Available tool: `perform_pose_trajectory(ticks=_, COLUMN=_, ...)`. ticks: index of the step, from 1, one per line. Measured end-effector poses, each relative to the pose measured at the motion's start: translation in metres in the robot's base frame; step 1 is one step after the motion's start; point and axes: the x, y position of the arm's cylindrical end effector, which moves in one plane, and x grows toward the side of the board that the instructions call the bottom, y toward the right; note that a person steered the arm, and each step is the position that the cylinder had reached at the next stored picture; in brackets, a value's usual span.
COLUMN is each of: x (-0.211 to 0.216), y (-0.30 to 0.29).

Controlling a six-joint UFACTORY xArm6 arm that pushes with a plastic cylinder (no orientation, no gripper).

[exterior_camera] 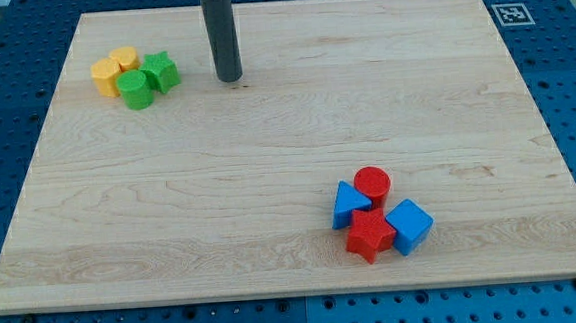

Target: Push the green star into the yellow heart

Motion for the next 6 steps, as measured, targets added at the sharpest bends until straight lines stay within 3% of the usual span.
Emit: perform_pose_trajectory(ticks=6, x=0.0, y=-0.066)
